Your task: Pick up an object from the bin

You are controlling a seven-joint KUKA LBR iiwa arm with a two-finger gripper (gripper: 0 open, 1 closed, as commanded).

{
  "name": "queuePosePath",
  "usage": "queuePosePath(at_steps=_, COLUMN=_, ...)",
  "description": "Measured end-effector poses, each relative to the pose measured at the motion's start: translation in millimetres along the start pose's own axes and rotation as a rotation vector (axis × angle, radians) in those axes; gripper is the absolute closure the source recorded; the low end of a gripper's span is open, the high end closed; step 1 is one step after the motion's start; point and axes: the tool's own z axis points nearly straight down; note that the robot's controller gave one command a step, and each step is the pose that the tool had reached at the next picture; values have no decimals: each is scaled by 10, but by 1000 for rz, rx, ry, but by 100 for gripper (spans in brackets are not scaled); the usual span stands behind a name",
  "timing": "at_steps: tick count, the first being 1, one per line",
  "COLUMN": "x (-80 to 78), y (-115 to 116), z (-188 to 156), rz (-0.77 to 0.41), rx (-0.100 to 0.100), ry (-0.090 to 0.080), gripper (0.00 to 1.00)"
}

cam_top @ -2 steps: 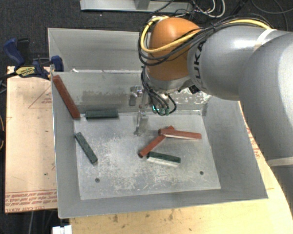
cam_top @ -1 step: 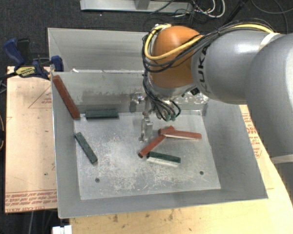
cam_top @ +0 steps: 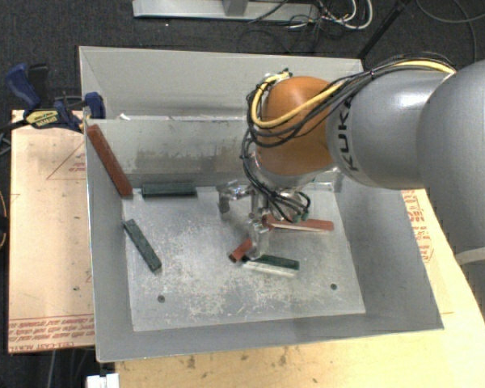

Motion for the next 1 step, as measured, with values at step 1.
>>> queuePosePath(at_steps=1, x=432, y=17, z=66, rz=-124, rx=-1, ry=0, gripper=100)
